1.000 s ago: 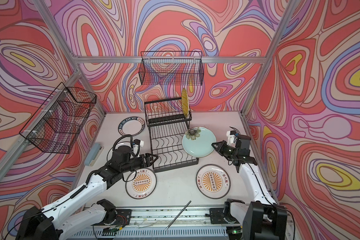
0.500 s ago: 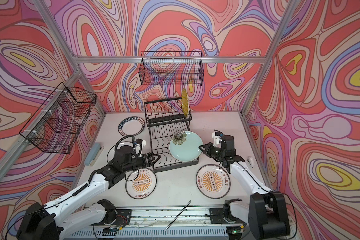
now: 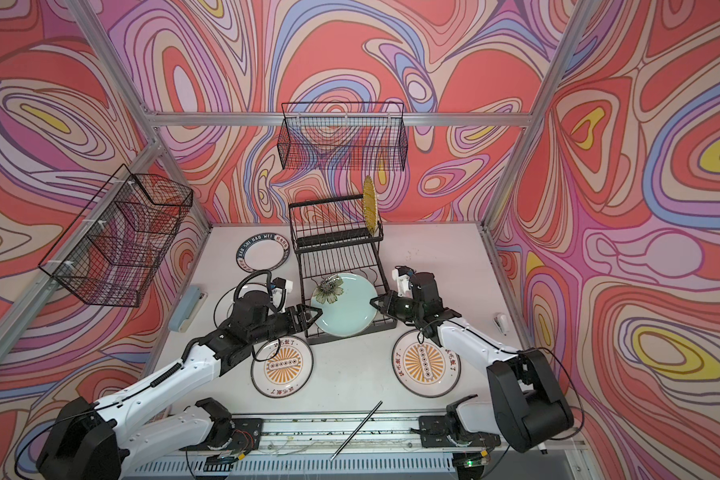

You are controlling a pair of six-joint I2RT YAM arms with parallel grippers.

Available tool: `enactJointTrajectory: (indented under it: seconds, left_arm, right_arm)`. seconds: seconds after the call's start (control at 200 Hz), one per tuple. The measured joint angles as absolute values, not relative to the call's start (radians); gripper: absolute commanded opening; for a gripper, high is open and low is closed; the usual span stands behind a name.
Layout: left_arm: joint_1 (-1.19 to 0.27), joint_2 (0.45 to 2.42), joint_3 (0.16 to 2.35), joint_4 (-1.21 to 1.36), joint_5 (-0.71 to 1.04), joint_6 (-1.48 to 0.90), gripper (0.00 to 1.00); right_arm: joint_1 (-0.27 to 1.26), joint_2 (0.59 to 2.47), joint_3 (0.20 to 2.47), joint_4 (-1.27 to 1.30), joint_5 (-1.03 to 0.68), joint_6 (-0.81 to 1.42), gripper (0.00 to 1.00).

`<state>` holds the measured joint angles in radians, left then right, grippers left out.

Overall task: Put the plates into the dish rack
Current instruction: 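Carry the upright pale green flower plate with the right gripper over the rack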

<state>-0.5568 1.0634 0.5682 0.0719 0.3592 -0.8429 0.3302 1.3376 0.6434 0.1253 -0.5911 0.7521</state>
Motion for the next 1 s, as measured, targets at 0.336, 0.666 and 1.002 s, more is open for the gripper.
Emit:
enactJointTrajectory:
  seconds: [0.336,0.666,1.002]
  left_arm:
    - [-0.557,1.078,0.576,0.04,0.319,-0.843,0.63]
    - [-0.557,1.092,0.577,0.041,0.321,-0.843,0.55]
    - [-0.557,1.092,0.577,0.046,0.339,-0.842,0.3]
  right_arm:
    - [0.342,1.338,0.659,0.139,-0.593,0.753,0.0]
    - [0.355,1.351,0.659,0.201,-0.656,0.766,0.0]
    - [0.364,1.373,0.659,0.25,-0.689,0.78,0.0]
